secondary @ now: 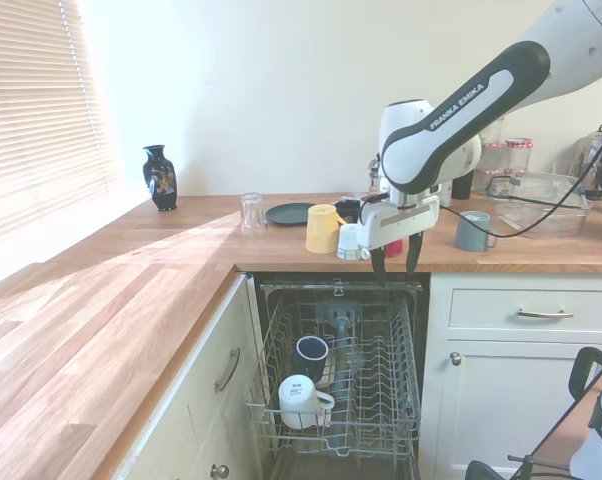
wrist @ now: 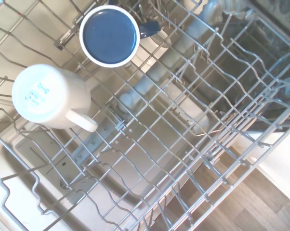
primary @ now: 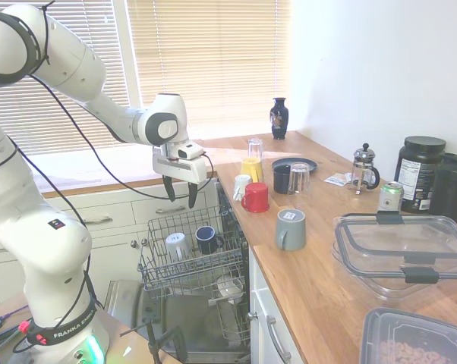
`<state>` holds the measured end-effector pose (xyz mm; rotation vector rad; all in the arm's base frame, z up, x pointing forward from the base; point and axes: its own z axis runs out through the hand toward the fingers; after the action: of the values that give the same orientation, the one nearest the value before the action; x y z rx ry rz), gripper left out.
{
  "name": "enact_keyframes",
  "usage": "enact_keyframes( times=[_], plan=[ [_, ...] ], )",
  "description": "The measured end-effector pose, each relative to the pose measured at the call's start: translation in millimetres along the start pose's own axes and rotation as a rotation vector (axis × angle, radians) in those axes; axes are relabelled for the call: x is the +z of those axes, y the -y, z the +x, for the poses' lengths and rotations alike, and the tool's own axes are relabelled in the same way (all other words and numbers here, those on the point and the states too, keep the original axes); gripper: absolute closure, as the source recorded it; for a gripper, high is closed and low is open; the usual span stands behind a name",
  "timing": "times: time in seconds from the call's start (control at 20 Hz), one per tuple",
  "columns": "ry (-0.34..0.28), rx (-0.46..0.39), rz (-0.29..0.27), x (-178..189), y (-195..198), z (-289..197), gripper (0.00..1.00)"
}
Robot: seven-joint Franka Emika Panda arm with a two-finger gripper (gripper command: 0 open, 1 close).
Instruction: Move a mug from dishwasher to table
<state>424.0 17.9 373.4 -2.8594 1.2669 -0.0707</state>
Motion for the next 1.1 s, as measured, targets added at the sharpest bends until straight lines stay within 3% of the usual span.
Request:
enact_keyframes(
  times=[0.45,0.9,1.1],
  plan=[
    [-0.035,-0.086,-0.014,16,27,-28,0.0],
    [-0.159,-0.337,-0.089,58,68,-65,0.0],
    [-0.166,-0.429,-0.122,77,90,-70,0.0]
  ],
)
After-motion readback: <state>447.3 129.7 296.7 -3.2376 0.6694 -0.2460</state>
